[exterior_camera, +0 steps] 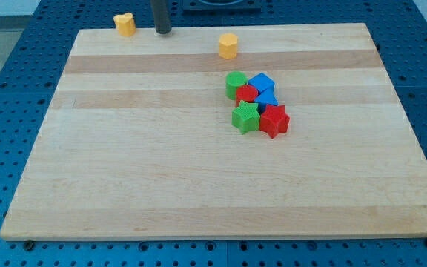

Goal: Push the yellow heart slightly to the left side of the board

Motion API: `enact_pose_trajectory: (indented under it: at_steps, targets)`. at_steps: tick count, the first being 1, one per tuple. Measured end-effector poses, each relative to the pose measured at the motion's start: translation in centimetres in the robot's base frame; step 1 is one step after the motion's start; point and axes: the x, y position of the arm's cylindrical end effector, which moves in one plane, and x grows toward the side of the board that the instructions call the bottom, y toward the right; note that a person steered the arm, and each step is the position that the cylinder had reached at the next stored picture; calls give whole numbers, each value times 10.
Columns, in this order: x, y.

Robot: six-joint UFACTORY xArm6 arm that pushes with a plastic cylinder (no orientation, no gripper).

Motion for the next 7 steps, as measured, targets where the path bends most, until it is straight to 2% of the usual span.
enact_pose_trajectory:
  at_steps: [4, 6, 7]
  targets:
    - [-1, -63]
    - [22, -84]
    - [25, -127]
